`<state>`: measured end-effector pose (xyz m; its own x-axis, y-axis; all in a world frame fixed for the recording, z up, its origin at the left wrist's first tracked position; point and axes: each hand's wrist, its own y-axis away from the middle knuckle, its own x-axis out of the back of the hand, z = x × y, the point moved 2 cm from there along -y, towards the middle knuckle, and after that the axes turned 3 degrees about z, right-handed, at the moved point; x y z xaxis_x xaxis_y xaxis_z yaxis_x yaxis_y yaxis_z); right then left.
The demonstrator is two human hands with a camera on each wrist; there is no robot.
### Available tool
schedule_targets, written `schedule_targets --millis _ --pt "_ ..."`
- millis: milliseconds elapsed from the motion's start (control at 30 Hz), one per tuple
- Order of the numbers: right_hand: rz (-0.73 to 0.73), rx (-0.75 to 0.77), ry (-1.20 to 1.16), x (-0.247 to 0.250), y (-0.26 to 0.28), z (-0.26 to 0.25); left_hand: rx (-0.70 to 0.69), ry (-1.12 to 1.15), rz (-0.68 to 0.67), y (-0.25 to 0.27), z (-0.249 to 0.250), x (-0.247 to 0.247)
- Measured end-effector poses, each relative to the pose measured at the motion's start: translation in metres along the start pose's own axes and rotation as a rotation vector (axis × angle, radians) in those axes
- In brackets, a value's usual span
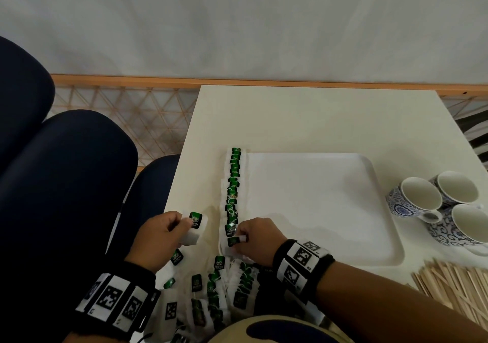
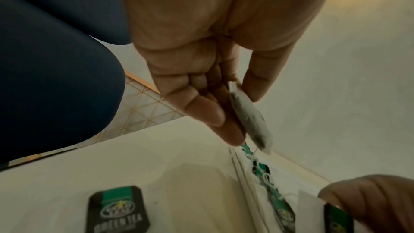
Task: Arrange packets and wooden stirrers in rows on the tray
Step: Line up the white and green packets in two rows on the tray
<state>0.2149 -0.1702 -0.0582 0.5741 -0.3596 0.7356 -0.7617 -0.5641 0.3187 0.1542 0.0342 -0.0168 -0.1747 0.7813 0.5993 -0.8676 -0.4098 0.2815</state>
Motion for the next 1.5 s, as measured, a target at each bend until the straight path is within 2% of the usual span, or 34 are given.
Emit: schedule_targets --millis 133,367,600,767,900,933,1067,1267,1500 --pt "-0.036 0.022 0.020 -0.006 0.000 -0.005 -0.010 -0.015 -0.003 0.001 -0.001 0.000" --pt "-0.022 -0.036 0.077 -0.007 -0.010 -0.010 -0.005 -0.007 -0.013 0.000 -0.007 0.000" --pt "0.051 -0.137 -0.101 -0.004 -0.009 -0.003 -0.009 -0.018 -0.081 0.001 -0.008 -0.004" --pt "0.210 -0.065 -0.317 0.012 -0.008 -0.008 0.019 0.061 -0.143 0.001 -0.005 -0.013" --pt "0.009 -0.037 -0.563 0.021 -0.004 -0.016 0.005 0.146 -0.196 0.002 0.005 -0.022" --pt "-0.026 -0.034 -0.551 0.020 -0.004 -0.016 0.001 0.156 -0.218 0.003 0.008 -0.025" --pt "-0.087 -0.017 -0.226 0.014 -0.004 -0.008 -0.024 0.103 -0.251 0.004 0.011 -0.030" --pt "-0.124 -0.058 0.004 0.004 0.000 0.002 0.002 -0.067 -0.142 -0.002 -0.005 -0.014" --pt "-0.132 -0.052 0.070 0.001 -0.003 0.000 0.051 -0.210 -0.090 -0.004 -0.019 0.000"
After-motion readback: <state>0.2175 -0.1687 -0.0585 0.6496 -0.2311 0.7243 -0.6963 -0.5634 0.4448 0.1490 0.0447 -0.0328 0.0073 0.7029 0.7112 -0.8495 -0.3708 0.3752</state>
